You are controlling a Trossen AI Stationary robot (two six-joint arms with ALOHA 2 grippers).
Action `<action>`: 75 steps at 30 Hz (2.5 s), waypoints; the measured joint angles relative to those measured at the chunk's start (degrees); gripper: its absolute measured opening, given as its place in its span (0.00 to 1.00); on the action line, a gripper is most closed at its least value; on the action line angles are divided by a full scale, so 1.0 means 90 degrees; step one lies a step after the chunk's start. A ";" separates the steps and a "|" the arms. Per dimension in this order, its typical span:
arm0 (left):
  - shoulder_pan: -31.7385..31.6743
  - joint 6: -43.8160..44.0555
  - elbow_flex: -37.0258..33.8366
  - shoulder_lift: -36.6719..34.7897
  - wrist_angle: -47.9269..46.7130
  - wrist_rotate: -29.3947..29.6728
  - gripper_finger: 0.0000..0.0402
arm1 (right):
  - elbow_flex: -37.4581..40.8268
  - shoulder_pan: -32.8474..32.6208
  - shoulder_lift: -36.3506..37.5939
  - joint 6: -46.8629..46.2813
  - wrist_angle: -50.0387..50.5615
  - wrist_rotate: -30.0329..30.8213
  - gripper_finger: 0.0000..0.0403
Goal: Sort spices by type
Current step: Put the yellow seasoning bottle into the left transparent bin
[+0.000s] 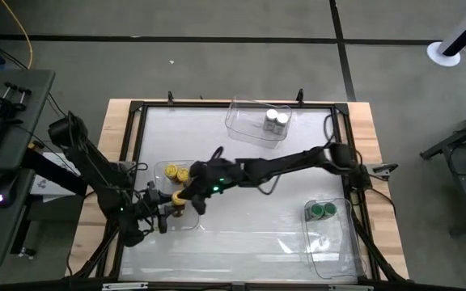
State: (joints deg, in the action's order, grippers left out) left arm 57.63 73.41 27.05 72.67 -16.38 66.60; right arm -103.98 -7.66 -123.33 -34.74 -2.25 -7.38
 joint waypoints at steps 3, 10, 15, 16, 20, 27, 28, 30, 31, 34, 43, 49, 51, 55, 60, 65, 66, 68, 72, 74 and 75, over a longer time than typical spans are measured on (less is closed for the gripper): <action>-0.0005 -0.0004 0.0000 0.0150 -0.0011 0.0048 0.28 | -0.0900 0.0015 -0.0577 0.0191 0.0838 0.0008 0.00; -0.0172 0.0120 0.0000 0.0335 0.0051 0.0159 0.28 | -0.2447 0.0013 -0.1417 0.0614 0.2520 0.0294 0.00; -0.0367 -0.0075 0.0002 0.0422 0.0043 0.0178 0.28 | -0.2750 0.0013 -0.1510 0.0898 0.3109 0.0891 0.00; -0.0430 -0.0138 0.0002 0.0435 0.0045 0.0183 0.28 | -0.2752 0.0013 -0.1501 0.0900 0.3215 0.0932 0.00; -0.0673 -0.0460 0.0002 0.0441 0.0073 0.0163 0.28 | -0.2735 0.0032 -0.1508 0.0917 0.3643 0.1017 0.00; -0.0975 -0.1252 0.0002 0.0444 0.0368 0.0141 0.44 | -0.2735 0.0025 -0.1505 0.1083 0.3782 0.1411 0.00; -0.1011 -0.1397 0.0002 0.0444 0.0388 0.0171 0.47 | -0.2735 0.0026 -0.1505 0.1085 0.3791 0.1415 0.00; -0.1083 -0.1657 0.0005 0.0441 0.0408 0.0191 0.52 | -0.2735 0.0027 -0.1505 0.1087 0.3886 0.1437 0.00; -0.1118 -0.1787 0.0005 0.0441 0.0431 0.0188 0.54 | -0.2730 0.0027 -0.1505 0.1087 0.3918 0.1438 0.00; -0.1221 -0.2075 0.0005 0.0441 0.0526 0.0170 0.59 | -0.2730 0.0030 -0.1505 0.1133 0.4001 0.1443 0.00; -0.1444 -0.2563 0.0005 0.0438 0.0738 -0.0263 0.65 | -0.2728 0.0068 -0.1505 0.1202 0.4186 0.1608 0.00; -0.1445 -0.2903 0.0005 0.0381 0.0765 -0.0514 0.65 | -0.2728 0.0151 -0.1505 0.1248 0.4168 0.1614 0.00; -0.1445 -0.3024 0.0005 0.0292 0.0762 -0.0553 0.65 | -0.2728 0.0183 -0.1505 0.1302 0.4099 0.1614 0.00; -0.1445 -0.3387 0.0005 -0.0013 0.0748 -0.0554 0.65 | -0.2728 0.0212 -0.1505 0.1318 0.3866 0.1569 0.00; -0.1445 -0.3858 0.0005 -0.0472 0.0646 -0.0532 0.65 | -0.2728 0.0242 -0.1501 0.1406 0.3670 0.1433 0.00; -0.1445 -0.4374 0.0005 -0.1137 0.0422 -0.0527 0.65 | -0.2728 0.0299 -0.1342 0.1759 0.3811 0.1427 0.00; -0.1443 -0.4472 0.0005 -0.1298 0.0395 -0.0530 0.65 | -0.2734 0.0328 -0.1290 0.1851 0.3804 0.1429 0.00; -0.1445 -0.4667 0.0011 -0.1652 0.0303 -0.0689 0.65 | -0.2736 0.0391 -0.1155 0.1977 0.4011 0.1435 0.00; -0.1408 -0.4565 0.0259 -0.2238 -0.0178 -0.1524 0.64 | -0.2738 0.0470 -0.0937 0.2293 0.4705 0.1331 0.00; -0.1307 -0.4248 0.0410 -0.2366 -0.0330 -0.1948 0.61 | -0.2738 0.0482 -0.0908 0.2535 0.5158 0.1052 0.00; -0.1232 -0.4073 0.0487 -0.2376 -0.0405 -0.2144 0.57 | -0.2738 0.0475 -0.0906 0.2608 0.5371 0.0892 0.00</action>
State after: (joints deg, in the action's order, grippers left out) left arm 46.54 36.75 31.43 51.29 -20.02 47.30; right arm -128.62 -3.39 -131.48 -11.26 46.09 0.65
